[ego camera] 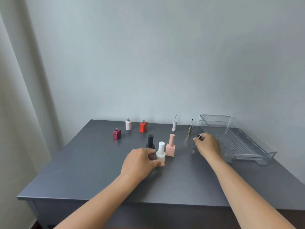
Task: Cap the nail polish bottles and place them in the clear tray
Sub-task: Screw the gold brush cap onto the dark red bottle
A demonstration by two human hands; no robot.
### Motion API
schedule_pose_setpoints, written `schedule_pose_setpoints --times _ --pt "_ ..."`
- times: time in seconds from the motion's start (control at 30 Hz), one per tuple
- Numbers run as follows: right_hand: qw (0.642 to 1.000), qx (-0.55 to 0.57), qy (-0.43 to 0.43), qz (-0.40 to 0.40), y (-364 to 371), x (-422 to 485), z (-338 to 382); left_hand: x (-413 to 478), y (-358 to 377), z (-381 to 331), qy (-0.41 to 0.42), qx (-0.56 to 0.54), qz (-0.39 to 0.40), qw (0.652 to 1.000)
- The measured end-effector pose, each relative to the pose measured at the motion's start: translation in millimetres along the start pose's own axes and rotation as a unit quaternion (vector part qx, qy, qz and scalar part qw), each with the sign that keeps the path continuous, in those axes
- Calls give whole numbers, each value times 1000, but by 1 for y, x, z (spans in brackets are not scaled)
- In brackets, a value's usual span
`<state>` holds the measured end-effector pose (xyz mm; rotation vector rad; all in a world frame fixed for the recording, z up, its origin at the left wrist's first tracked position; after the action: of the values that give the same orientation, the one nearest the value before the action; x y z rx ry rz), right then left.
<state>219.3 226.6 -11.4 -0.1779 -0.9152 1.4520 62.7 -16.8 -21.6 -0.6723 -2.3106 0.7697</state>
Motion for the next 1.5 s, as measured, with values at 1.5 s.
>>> schedule_pose_setpoints --times 1.5 --pt "922 373 11 108 -8 -13 112 90 -66 4 -52 -199 -68 976"
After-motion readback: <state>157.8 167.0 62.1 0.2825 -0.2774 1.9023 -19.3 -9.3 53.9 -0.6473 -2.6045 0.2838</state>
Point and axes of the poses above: each hand's wrist, its own x-axis towards the middle knuckle, its own y-axis out of the palm, z = x × y, the point moved 6 cm from there along x, towards the middle knuckle, and after that the axes turned 13 degrees about -z, right-handed, at the moved point
